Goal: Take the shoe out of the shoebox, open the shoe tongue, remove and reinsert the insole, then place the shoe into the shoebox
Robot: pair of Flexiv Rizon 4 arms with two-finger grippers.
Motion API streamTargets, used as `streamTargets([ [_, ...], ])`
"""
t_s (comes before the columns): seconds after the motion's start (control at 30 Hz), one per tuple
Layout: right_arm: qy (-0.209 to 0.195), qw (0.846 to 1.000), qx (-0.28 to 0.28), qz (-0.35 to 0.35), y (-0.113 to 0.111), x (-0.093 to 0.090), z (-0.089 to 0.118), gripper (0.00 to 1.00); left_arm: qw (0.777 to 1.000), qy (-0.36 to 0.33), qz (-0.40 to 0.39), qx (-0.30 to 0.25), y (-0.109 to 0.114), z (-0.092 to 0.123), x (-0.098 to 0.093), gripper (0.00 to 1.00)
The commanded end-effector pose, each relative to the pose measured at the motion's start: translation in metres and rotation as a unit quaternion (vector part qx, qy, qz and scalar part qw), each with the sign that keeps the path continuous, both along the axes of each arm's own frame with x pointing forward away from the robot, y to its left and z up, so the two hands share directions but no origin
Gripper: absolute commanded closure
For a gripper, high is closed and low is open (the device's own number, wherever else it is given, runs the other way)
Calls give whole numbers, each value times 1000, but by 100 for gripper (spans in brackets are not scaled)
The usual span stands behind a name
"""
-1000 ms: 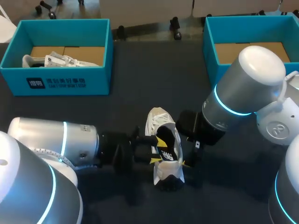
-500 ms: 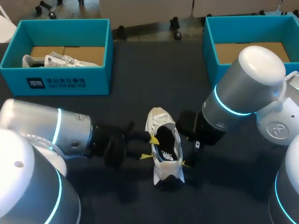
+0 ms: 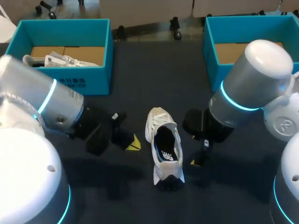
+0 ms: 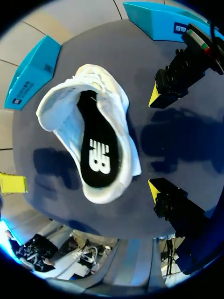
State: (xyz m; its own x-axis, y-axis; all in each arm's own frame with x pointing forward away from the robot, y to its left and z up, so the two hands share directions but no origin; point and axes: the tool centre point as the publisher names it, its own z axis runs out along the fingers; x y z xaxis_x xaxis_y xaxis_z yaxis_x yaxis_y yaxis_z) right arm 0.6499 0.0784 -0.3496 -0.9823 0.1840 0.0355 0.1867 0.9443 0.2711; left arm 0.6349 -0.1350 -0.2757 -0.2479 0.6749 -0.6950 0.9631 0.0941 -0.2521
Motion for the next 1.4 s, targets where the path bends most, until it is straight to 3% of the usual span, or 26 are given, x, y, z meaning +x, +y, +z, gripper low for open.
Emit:
streamTargets([
  [0.03,1,1000,6,3,-43,-13,22,0,993,11,-40,109,42,43,4,100],
  [0.17,1,999,27,28,-65,-21,29,0,985,-7,-79,151,49,51,5,100],
  [0.73,1,999,27,28,-65,-21,29,0,985,-7,-79,151,49,51,5,100],
  [0.87,21,1000,9,19,-90,-31,34,0,972,-31,-142,182,38,55,-2,100],
  [1.03,10,999,16,35,-114,-42,41,0,961,-21,-184,204,30,58,2,100],
  [1.4,13,999,24,19,-123,-48,42,0,925,-45,-257,276,12,53,8,100],
])
